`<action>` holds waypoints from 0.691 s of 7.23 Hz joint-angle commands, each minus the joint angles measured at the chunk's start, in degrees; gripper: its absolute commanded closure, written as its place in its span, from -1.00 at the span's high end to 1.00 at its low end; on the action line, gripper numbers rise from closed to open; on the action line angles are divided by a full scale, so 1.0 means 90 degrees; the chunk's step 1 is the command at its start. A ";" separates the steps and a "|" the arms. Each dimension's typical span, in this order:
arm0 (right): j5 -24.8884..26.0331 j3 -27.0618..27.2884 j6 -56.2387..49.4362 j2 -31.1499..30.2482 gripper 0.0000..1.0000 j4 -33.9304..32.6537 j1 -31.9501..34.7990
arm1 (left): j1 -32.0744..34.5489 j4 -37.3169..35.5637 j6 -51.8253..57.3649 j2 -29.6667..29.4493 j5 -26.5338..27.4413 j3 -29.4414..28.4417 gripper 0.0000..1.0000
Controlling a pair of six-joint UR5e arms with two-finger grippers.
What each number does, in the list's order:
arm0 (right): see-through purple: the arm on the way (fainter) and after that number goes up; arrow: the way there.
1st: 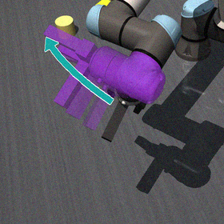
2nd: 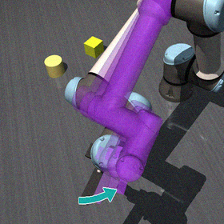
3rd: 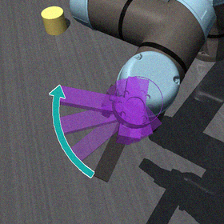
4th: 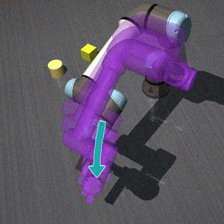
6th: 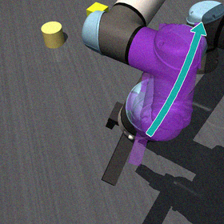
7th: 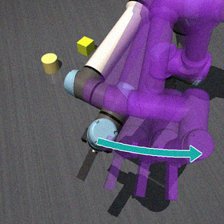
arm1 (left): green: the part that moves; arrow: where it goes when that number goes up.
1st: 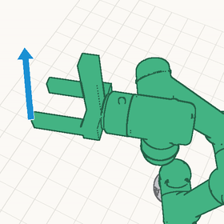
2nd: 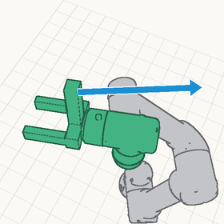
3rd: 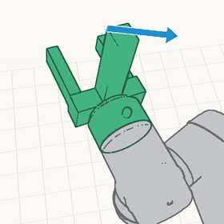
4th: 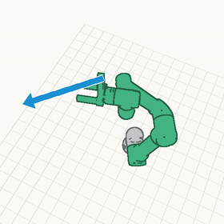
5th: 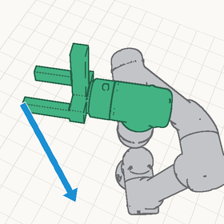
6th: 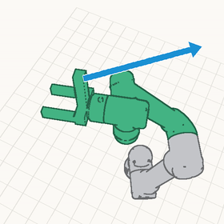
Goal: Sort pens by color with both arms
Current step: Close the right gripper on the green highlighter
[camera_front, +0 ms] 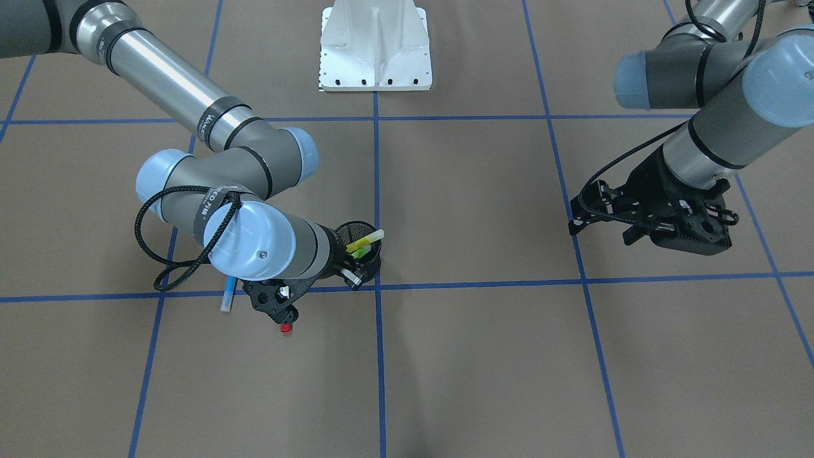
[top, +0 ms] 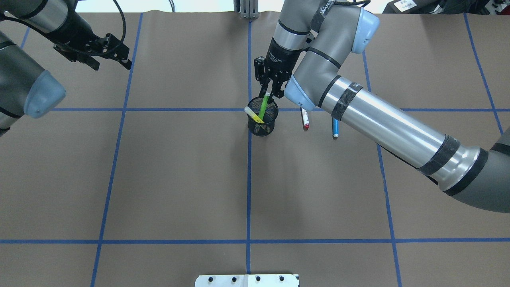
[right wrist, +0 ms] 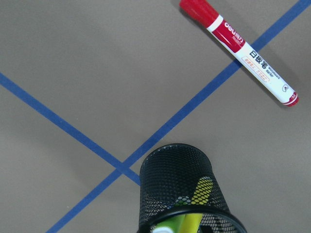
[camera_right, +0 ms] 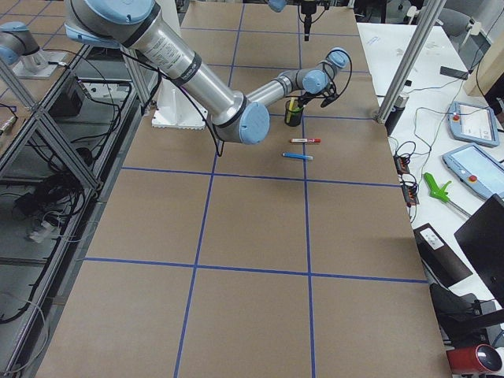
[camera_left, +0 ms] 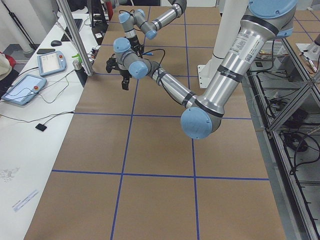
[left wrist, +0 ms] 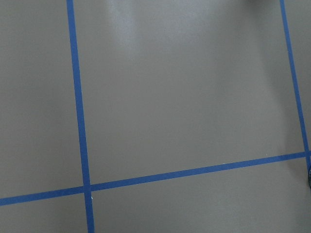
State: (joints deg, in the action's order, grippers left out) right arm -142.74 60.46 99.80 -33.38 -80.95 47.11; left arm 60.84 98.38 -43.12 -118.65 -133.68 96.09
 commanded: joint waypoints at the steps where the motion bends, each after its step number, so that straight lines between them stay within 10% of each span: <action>1: 0.0000 0.0001 -0.0015 -0.0041 -0.32 0.0000 0.0000 | 0.0007 0.0007 0.0006 0.0000 0.0000 0.0007 0.99; 5: 0.0000 0.0050 -0.0045 -0.0051 -0.61 0.0000 0.0010 | 0.0037 -0.0013 0.0006 0.0010 0.0000 0.0046 0.99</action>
State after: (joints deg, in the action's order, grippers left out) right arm -142.73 60.69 99.42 -33.93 -80.95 47.16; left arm 61.10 98.30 -43.07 -118.58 -133.68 96.46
